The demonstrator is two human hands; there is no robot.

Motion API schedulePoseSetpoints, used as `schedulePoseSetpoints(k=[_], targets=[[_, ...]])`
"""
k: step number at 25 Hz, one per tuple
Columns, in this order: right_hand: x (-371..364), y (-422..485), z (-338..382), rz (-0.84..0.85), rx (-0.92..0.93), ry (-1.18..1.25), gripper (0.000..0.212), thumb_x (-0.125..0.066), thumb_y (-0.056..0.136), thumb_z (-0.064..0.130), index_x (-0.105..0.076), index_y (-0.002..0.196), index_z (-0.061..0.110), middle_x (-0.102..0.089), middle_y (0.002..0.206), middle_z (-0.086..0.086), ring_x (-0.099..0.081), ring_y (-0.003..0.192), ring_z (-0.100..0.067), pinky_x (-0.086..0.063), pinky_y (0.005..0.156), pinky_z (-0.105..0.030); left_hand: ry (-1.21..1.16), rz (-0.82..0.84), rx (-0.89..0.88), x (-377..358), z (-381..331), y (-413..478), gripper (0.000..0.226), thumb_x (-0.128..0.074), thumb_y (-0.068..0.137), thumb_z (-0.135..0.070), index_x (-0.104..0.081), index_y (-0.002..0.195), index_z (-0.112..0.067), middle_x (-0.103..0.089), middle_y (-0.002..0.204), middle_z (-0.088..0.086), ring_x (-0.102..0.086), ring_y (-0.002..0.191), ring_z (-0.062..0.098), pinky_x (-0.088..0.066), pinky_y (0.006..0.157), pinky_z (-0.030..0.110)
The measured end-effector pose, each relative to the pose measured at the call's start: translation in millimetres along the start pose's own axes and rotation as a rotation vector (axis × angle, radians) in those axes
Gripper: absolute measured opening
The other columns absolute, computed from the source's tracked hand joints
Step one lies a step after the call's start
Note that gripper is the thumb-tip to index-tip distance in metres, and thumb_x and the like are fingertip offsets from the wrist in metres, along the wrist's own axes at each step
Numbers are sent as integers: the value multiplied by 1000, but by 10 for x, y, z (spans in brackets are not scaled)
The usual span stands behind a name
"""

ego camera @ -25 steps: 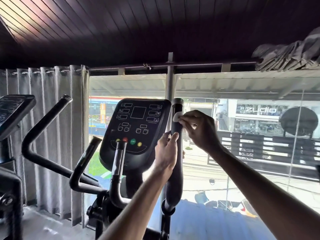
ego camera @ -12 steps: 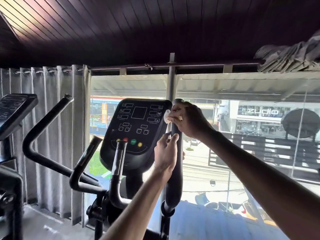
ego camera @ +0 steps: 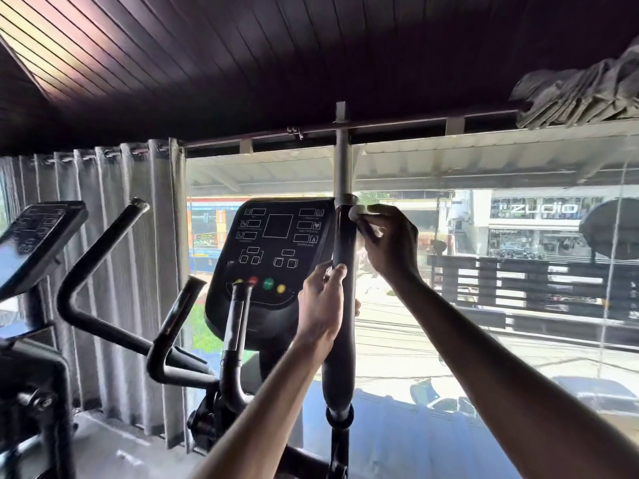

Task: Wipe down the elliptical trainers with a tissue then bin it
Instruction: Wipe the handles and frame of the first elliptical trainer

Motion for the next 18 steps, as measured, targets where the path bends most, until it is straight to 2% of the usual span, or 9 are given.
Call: schedulePoseSetpoints(k=[3, 5, 6, 8, 10, 12, 14, 16, 18], targets=[[-9, -207, 62, 1, 57, 63, 15, -67, 96, 28, -78, 100, 18, -76, 101, 4, -71, 90, -14, -54, 81, -30, 4, -3, -11, 10, -63, -45, 22, -57, 91, -45, -71, 91, -27, -65, 62, 12, -67, 59, 32, -59, 72, 59], [-6, -212, 90, -34, 46, 49, 14, -67, 97, 25, -78, 100, 16, -78, 98, 0, -73, 85, -18, -50, 74, -23, 53, -24, -21, 13, -70, -44, 27, -57, 84, -52, -70, 87, -28, -65, 66, 16, -69, 62, 34, -58, 77, 62], [1, -188, 104, -46, 25, 49, 15, -67, 98, 25, -78, 101, 16, -78, 97, -1, -74, 83, -19, -50, 72, -24, 74, -25, -26, 13, -74, -45, 28, -56, 83, -54, -70, 86, -29, -67, 66, 18, -69, 62, 35, -57, 79, 62], [-3, -236, 122, -47, 26, 52, 14, -67, 97, 21, -78, 104, 16, -79, 95, -3, -74, 80, -19, -54, 69, -28, 88, -28, -49, 16, -98, -58, 28, -55, 84, -52, -69, 84, -28, -66, 67, 26, -68, 56, 34, -57, 76, 58], [26, -364, 96, -33, 25, 88, 15, -68, 96, 17, -79, 107, 18, -79, 96, -1, -73, 81, -15, -52, 71, -27, 118, -53, -45, 10, -108, -56, 31, -57, 84, -52, -70, 87, -25, -63, 72, 33, -66, 59, 42, -57, 72, 58], [44, -419, 47, -32, -41, 159, 16, -68, 96, 18, -79, 108, 20, -79, 96, -1, -74, 80, -15, -52, 71, -28, 104, -76, -55, 11, -129, -62, 22, -58, 95, -39, -70, 88, -22, -62, 63, 24, -63, 53, 38, -55, 60, 45], [52, -471, 67, -49, -54, 203, 17, -66, 97, 16, -79, 109, 18, -78, 102, 0, -75, 88, -14, -55, 77, -27, 93, -81, -31, 15, -105, -65, 22, -56, 103, -27, -70, 86, -23, -63, 58, 15, -61, 48, 30, -51, 58, 35], [60, -551, 112, -41, 71, 198, 18, -66, 96, 10, -77, 109, 14, -77, 110, 0, -73, 98, -12, -57, 84, -25, 94, -68, -19, 11, -115, -83, 30, -54, 104, -26, -70, 78, -26, -63, 55, 15, -59, 46, 28, -50, 57, 35], [45, -501, 75, -43, 171, 147, 20, -69, 91, 5, -77, 108, 10, -76, 111, -4, -73, 98, -19, -55, 85, -26, 119, -71, -39, 6, -124, -88, 32, -53, 103, -29, -69, 75, -27, -62, 53, 17, -58, 46, 29, -51, 58, 43]])
Point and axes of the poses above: each hand's wrist, its own y-axis towards the middle knuckle, its own x-axis out of the back of the hand, z = x × y, the point moved 3 cm from there along y, towards the middle knuckle
